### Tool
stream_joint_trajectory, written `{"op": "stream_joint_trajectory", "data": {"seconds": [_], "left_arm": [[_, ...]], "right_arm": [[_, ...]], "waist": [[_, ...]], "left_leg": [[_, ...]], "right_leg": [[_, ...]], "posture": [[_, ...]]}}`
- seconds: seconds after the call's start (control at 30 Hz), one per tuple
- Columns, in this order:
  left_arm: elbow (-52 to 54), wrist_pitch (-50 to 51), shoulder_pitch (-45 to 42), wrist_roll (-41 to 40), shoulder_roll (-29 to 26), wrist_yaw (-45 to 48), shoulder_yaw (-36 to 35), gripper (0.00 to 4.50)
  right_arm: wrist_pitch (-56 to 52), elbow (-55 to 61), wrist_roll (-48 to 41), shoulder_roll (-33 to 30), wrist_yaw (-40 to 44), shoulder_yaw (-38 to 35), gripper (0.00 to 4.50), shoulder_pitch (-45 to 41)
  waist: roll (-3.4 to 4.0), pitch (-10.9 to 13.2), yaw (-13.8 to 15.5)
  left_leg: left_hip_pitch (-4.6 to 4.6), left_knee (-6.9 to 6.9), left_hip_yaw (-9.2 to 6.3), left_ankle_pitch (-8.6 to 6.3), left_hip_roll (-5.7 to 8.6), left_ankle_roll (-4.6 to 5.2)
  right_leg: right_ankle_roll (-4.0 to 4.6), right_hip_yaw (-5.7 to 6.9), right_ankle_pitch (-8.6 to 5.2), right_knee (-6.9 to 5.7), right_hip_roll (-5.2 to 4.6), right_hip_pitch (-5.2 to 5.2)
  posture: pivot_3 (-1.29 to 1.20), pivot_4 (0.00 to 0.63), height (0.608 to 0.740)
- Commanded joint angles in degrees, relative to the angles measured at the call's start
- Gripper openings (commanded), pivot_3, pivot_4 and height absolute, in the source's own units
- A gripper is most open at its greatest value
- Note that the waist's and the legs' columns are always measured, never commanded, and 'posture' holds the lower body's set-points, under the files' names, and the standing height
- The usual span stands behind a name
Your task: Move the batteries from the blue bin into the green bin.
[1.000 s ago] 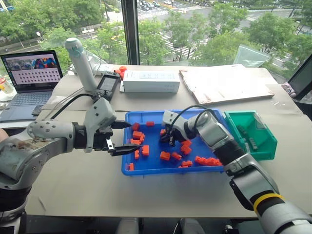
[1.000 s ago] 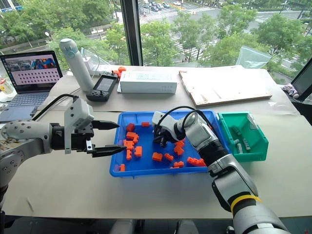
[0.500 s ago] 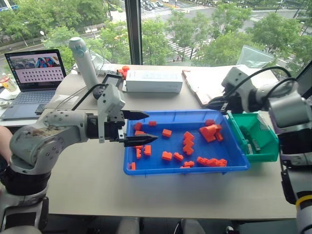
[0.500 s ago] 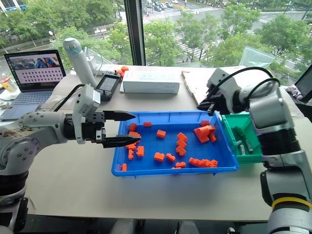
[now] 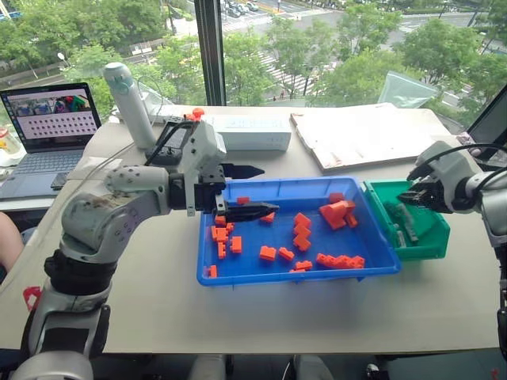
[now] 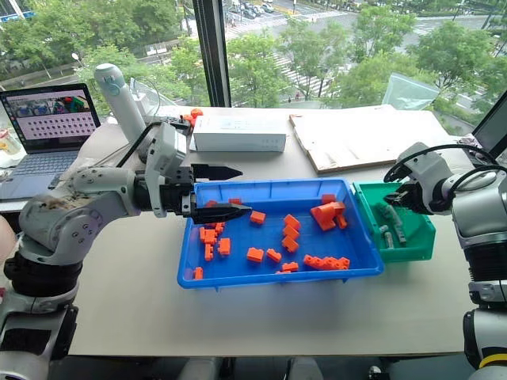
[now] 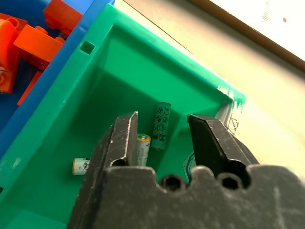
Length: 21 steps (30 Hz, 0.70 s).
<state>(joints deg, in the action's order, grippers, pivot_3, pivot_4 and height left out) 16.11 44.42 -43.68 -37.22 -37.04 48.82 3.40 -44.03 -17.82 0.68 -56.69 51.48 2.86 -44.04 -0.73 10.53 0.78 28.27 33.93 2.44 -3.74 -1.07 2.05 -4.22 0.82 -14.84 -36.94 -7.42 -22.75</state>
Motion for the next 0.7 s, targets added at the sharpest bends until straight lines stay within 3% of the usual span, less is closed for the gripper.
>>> {"op": "stream_joint_trajectory", "data": {"seconds": [0.03, 0.1, 0.27, 0.47, 0.63, 0.7], "left_arm": [[2.34, -3.12, 1.05, 2.19, -0.54, -1.41, -2.22, 4.5], [3.02, -3.63, 2.29, 3.64, -0.8, -3.19, -2.97, 4.5], [4.21, -4.53, 6.22, 5.75, -1.62, -5.96, -5.88, 4.5], [3.78, -6.74, 14.71, 2.33, 1.49, -12.09, -19.69, 4.5], [7.11, -5.93, 23.12, 2.45, 0.3, -12.64, -22.19, 4.5], [7.22, -6.31, 25.07, 2.75, 0.2, -12.56, -22.01, 4.5]], "right_arm": [[1.43, -0.36, -2.76, -1.61, 0.25, -5.09, 3.81, -3.05], [5.83, -0.63, -4.52, -1.5, 0.88, -7.32, 4.41, -2.42], [22.82, -0.28, -9.83, 1.85, -0.04, -16.59, 4.41, 3.73], [24.82, 0.68, -19.31, 4.8, 6.4, -24.69, 4.41, 16.59], [26.64, 3.25, -21.53, 6.62, 7.01, -25.57, 4.41, 22.19], [27.02, 3.49, -22.11, 6.86, 6.77, -25.53, 4.41, 22.59]], "waist": [[0.0, 0.0, -0.02], [0.0, 0.0, -0.08], [0.0, 0.0, -0.01], [0.0, 0.0, 0.16], [0.01, -0.01, -0.19], [0.01, -0.01, -0.18]], "left_leg": [[0.0, 0.0, 0.01, -0.01, 0.0, 0.02], [-0.03, -0.01, 0.01, -0.04, -0.01, 0.05], [-0.04, -0.02, 0.01, -0.05, -0.01, 0.07], [-0.1, 0.06, -0.03, -0.07, -0.04, 0.12], [-0.26, 0.09, 0.0, -0.08, -0.03, 0.11], [-0.29, 0.09, 0.01, -0.35, -0.04, -0.31]], "right_leg": [[-0.01, -0.02, 0.01, 0.05, -0.01, 0.01], [-0.02, -0.01, 0.01, 0.11, -0.01, 0.06], [-0.03, 0.05, 0.01, 0.17, -0.01, 0.14], [-0.07, 0.14, 0.04, 0.23, -0.01, 0.36], [-0.08, 0.03, 0.06, 0.16, -0.01, 0.43], [-0.07, 0.03, 0.07, 0.18, -0.01, 0.45]], "posture": [[0.0, 0.15, 0.74], [0.0, 0.15, 0.74], [0.0, 0.15, 0.74], [0.0, 0.15, 0.74], [0.0, 0.15, 0.74], [0.0, 0.15, 0.74]]}}
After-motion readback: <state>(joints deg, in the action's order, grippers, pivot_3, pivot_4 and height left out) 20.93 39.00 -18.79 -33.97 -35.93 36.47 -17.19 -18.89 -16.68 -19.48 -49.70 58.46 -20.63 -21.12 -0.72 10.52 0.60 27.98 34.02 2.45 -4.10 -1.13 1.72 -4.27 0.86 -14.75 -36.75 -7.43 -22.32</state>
